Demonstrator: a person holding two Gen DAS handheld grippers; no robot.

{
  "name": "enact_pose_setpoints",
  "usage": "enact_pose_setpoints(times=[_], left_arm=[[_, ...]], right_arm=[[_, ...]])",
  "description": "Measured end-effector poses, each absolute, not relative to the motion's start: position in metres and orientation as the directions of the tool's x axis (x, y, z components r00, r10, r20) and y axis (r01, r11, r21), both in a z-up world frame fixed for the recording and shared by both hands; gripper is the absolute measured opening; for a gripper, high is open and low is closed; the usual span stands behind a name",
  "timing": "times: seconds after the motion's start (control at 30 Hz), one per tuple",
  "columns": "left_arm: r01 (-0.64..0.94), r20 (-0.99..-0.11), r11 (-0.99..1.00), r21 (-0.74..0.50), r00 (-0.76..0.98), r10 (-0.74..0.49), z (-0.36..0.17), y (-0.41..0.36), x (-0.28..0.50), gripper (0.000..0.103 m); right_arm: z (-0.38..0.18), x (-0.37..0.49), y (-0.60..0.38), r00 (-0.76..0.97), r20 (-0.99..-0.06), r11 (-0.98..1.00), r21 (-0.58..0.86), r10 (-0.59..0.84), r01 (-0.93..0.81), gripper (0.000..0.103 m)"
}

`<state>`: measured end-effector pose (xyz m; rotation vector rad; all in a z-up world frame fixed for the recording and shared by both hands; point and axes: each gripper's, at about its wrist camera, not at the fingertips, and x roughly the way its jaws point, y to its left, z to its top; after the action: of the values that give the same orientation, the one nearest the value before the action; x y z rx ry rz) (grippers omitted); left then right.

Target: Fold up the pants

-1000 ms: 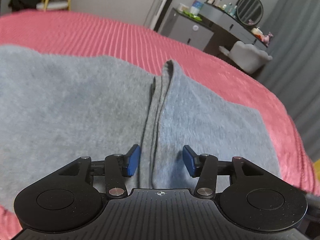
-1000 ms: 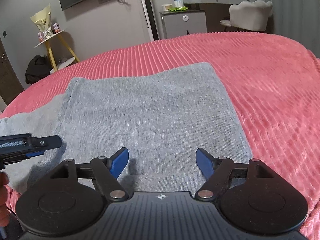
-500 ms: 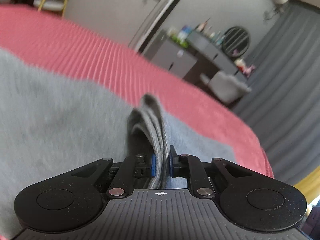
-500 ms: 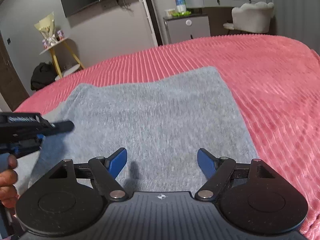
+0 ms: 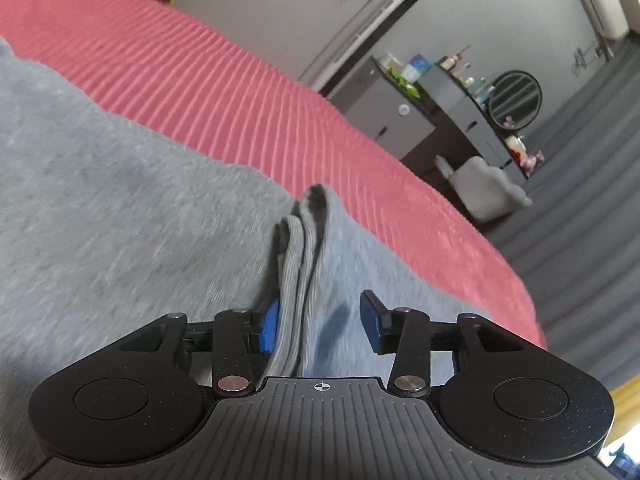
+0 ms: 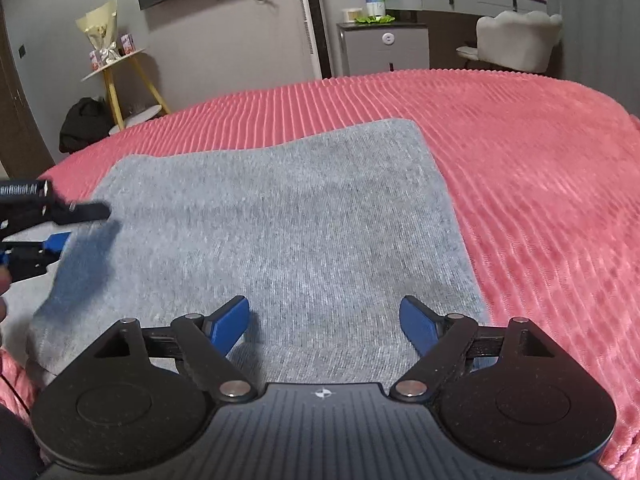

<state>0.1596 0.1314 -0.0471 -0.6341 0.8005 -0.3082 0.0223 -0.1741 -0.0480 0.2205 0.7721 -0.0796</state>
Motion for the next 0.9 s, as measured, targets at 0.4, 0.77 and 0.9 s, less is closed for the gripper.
enact_pose_setpoints(times=[0.4, 0.77, 0.9], left_arm=[[-0.044, -0.569, 0.949, -0.313, 0.808, -0.15, -0.024, 0.117, 0.152, 0.04], [-0.372, -0.594, 0.804, -0.465, 0.804, 0.029, 0.001, 0.256, 0.074, 0.081], [-0.477, -0.634, 0.723, -0.499, 0.77, 0.071, -0.019, 0.309, 0.043, 0.085]], right_arm=[[-0.054, 0.025, -0.177, 0.713, -0.701, 0.967, 0.197, 0.023, 0.162, 0.085], [-0.053, 0.026, -0.173, 0.704, -0.71, 0.973, 0.184, 0.031, 0.142, 0.091], [-0.053, 0.025, -0.175, 0.704, -0.71, 0.971, 0.193, 0.037, 0.143, 0.091]])
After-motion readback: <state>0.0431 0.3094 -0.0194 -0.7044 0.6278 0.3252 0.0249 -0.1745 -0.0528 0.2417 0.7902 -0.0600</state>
